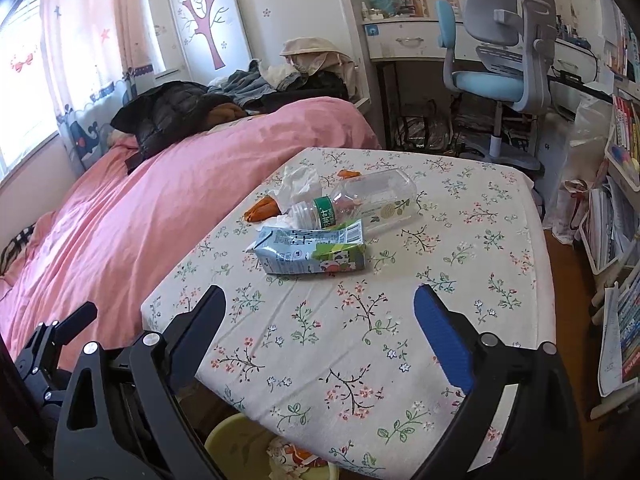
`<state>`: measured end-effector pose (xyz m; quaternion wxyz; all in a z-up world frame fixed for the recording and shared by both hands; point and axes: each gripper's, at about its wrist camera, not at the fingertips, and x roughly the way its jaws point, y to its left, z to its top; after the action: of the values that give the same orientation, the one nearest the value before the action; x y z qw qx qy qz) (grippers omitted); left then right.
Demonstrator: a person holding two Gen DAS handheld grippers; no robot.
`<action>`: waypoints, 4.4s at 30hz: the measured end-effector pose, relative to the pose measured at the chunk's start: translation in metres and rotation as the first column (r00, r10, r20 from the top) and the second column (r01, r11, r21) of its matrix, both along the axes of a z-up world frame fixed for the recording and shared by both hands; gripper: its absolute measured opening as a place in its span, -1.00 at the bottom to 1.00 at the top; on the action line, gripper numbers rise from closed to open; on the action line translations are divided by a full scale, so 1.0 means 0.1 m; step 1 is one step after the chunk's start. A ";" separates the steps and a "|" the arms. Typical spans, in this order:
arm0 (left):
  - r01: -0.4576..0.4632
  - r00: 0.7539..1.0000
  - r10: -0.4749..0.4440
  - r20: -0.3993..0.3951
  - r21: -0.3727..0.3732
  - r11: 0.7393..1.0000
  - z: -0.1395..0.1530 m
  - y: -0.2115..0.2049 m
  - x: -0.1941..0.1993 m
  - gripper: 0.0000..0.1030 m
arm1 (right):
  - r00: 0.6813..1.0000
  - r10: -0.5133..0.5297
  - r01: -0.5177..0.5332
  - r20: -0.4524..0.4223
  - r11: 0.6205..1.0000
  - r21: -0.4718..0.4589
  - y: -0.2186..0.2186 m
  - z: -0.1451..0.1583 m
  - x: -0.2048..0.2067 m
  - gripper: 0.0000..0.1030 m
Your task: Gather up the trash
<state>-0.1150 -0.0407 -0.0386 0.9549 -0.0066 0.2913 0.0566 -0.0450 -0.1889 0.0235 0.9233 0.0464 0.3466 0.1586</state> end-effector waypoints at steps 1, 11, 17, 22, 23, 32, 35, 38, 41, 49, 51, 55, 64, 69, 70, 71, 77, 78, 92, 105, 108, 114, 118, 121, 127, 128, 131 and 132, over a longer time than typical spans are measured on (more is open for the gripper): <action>-0.002 1.000 0.002 0.001 0.000 1.000 0.00 0.00 0.00 0.85 | 1.000 -0.001 0.001 0.000 1.000 0.002 0.00 0.00 0.00 0.78; -0.012 1.000 0.012 -0.001 0.002 1.000 0.00 -0.02 0.01 0.85 | 1.000 0.000 0.000 -0.003 1.000 0.000 0.00 0.00 0.00 0.81; -0.011 1.000 0.011 0.000 0.008 1.000 0.01 -0.04 0.01 0.85 | 1.000 -0.005 0.005 -0.004 1.000 -0.001 -0.01 0.00 0.00 0.81; -0.010 1.000 0.010 0.004 0.012 1.000 0.01 -0.05 0.01 0.85 | 1.000 -0.004 0.004 -0.003 1.000 -0.008 0.00 0.00 0.00 0.81; -0.010 1.000 0.010 0.006 0.013 1.000 0.01 -0.05 0.01 0.85 | 1.000 -0.004 0.004 -0.003 1.000 -0.008 0.00 0.00 0.00 0.81; 0.007 1.000 -0.007 0.001 0.002 1.000 0.01 -0.06 0.05 0.85 | 0.999 -0.035 0.035 -0.006 0.999 -0.003 -0.10 0.00 0.04 0.82; 0.006 1.000 -0.007 -0.002 -0.015 1.000 0.01 -0.03 0.09 0.85 | 0.999 -0.045 0.045 -0.015 0.999 0.001 -0.12 -0.02 0.06 0.82; -0.005 1.000 0.004 -0.022 -0.038 0.999 -0.02 0.02 0.17 0.85 | 0.999 -0.045 0.045 -0.016 0.999 0.006 -0.12 -0.02 0.07 0.82; -0.002 0.999 0.000 -0.032 -0.054 0.999 -0.02 0.05 0.27 0.85 | 0.998 -0.059 0.059 -0.018 0.998 0.024 -0.16 -0.02 0.09 0.82; 0.049 0.995 -0.060 -0.074 -0.140 0.989 0.00 0.18 0.83 0.85 | 0.994 -0.078 0.084 -0.079 0.994 0.072 -0.24 -0.10 0.17 0.83; 0.064 0.993 -0.078 -0.084 -0.164 0.984 -0.02 0.19 1.00 0.85 | 0.993 -0.075 0.082 -0.091 0.994 0.071 -0.22 -0.12 0.18 0.83; 0.115 0.988 -0.132 -0.083 -0.185 0.976 -0.03 0.13 1.31 0.85 | 0.993 -0.052 0.059 -0.107 0.996 0.061 -0.14 -0.17 0.20 0.83; 0.215 0.964 -0.244 -0.107 -0.231 0.949 -0.18 -0.02 1.87 0.84 | 0.986 -0.037 0.045 -0.160 0.998 0.047 -0.05 -0.32 0.37 0.83; 0.223 0.929 -0.302 -0.213 -0.330 0.917 -0.39 -0.01 2.09 0.84 | 0.979 -0.042 0.051 -0.200 0.998 0.040 -0.03 -0.47 0.59 0.83; 0.225 0.915 -0.321 -0.244 -0.354 0.908 -0.43 -0.01 2.13 0.84 | 0.977 -0.042 0.051 -0.207 0.998 0.038 -0.02 -0.50 0.63 0.83; 0.227 0.890 -0.353 -0.287 -0.391 0.892 -0.50 0.00 2.17 0.84 | 0.975 -0.043 0.052 -0.218 0.998 0.035 -0.02 -0.53 0.69 0.83; 0.326 0.722 -0.609 -0.328 -0.615 0.718 -0.54 -0.09 2.13 0.84 | 0.946 -0.069 0.101 -0.317 0.991 0.086 -0.09 -0.75 0.95 0.83; 0.369 0.686 -0.663 -0.300 -0.641 0.673 -0.48 -0.13 2.07 0.84 | 0.943 -0.068 0.105 -0.327 0.990 0.097 -0.09 -0.76 0.97 0.83; 0.139 0.963 -0.199 -0.179 -0.302 0.943 0.03 0.65 1.99 0.84 | 0.908 -0.089 0.193 -0.410 0.956 0.220 -0.17 -0.98 1.15 0.83; 0.178 0.950 -0.147 -0.275 0.088 0.980 -0.28 0.49 2.42 0.69 | 0.925 -0.151 0.216 -0.349 0.964 0.154 0.03 -0.97 1.52 0.85; 0.157 0.960 -0.136 -0.246 0.066 0.985 -0.21 0.62 2.44 0.62 | 0.930 -0.159 0.213 -0.332 0.968 0.133 0.09 -0.97 1.61 0.85; 0.124 0.939 -0.107 -0.326 0.032 0.992 -0.39 0.73 2.67 0.36 | 0.931 -0.161 0.214 -0.328 0.968 0.132 0.09 -1.02 1.71 0.86; 0.186 0.913 -0.146 -0.380 0.072 0.980 -0.52 0.60 2.72 0.32 | 0.939 -0.153 0.196 -0.308 0.974 0.114 0.06 -1.01 1.74 0.86; 0.227 0.894 -0.172 -0.413 0.087 0.970 -0.59 0.50 2.72 0.15 | 0.941 -0.140 0.182 -0.309 0.977 0.113 0.06 -1.01 1.75 0.85; 0.249 0.869 -0.221 -0.442 0.007 0.968 -0.55 0.52 2.68 -0.65 | 0.949 -0.051 0.101 -0.312 0.984 0.145 0.09 -0.99 1.73 0.69; 0.249 0.869 -0.220 -0.443 0.007 0.969 -0.55 0.51 2.67 -0.65 | 0.949 -0.036 0.088 -0.313 0.984 0.154 0.08 -0.98 1.72 0.55; 0.218 0.888 -0.197 -0.416 0.003 0.976 -0.47 0.52 2.62 -0.66 | 0.950 0.006 0.052 -0.312 0.983 0.176 0.08 -0.95 1.66 0.43; 0.206 0.896 -0.187 -0.404 0.003 0.979 -0.44 0.53 2.60 -0.66 | 0.950 0.012 0.045 -0.311 0.983 0.178 0.08 -0.94 1.64 0.41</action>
<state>0.1453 0.0126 -0.0823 0.8756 0.0561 0.4787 -0.0333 0.1192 -0.1810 -0.0704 0.8503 0.1585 0.4711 0.1728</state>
